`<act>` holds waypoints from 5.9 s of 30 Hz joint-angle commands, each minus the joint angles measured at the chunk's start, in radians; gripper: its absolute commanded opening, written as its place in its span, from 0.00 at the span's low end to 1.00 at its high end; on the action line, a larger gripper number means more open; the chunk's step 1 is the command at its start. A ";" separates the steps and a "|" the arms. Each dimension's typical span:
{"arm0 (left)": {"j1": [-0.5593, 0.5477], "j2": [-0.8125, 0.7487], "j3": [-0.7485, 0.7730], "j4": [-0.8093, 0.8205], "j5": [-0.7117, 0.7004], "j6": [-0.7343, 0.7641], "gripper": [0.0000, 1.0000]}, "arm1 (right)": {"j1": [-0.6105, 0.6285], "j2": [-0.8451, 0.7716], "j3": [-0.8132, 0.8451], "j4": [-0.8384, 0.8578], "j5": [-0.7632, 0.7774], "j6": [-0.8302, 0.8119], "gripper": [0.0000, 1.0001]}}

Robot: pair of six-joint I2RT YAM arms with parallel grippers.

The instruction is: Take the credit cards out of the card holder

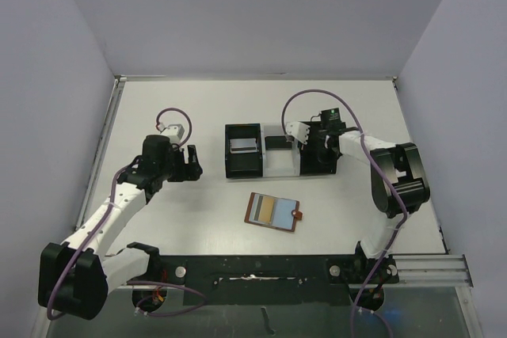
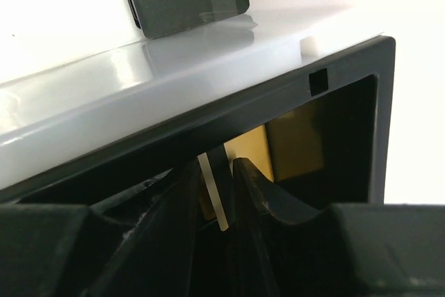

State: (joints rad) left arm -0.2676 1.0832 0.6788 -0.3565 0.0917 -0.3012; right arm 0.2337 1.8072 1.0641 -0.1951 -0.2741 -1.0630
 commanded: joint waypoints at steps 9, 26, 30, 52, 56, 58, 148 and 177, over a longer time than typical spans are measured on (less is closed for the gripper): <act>0.002 0.009 0.047 0.017 0.031 0.025 0.74 | -0.015 -0.044 0.054 0.011 -0.058 0.028 0.41; 0.001 0.007 0.049 0.017 0.046 0.027 0.74 | -0.050 -0.229 0.050 0.083 -0.088 0.151 0.57; 0.001 -0.018 0.045 0.025 0.039 0.025 0.75 | -0.048 -0.399 -0.043 0.251 -0.113 0.374 0.59; 0.020 -0.119 0.022 0.090 0.098 -0.044 0.88 | 0.188 -1.037 -0.378 0.294 -0.002 1.673 0.98; 0.024 -0.124 0.004 0.118 0.140 -0.065 0.88 | 0.188 -1.060 -0.576 0.448 -0.050 1.943 0.98; 0.024 -0.110 -0.002 0.137 0.201 -0.072 0.88 | 0.189 -1.046 -0.715 0.689 -0.074 2.111 0.97; -0.517 0.553 0.046 0.405 0.175 -0.466 0.11 | 0.501 -0.454 -0.697 0.406 0.165 2.367 0.19; -0.535 0.546 0.012 0.407 0.151 -0.484 0.08 | 0.458 -0.481 -0.711 0.422 0.101 2.370 0.15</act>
State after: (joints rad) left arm -0.7918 1.6207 0.7021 0.0654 0.2649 -0.7929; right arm 0.7048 1.3128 0.3656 0.1658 -0.1459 1.2888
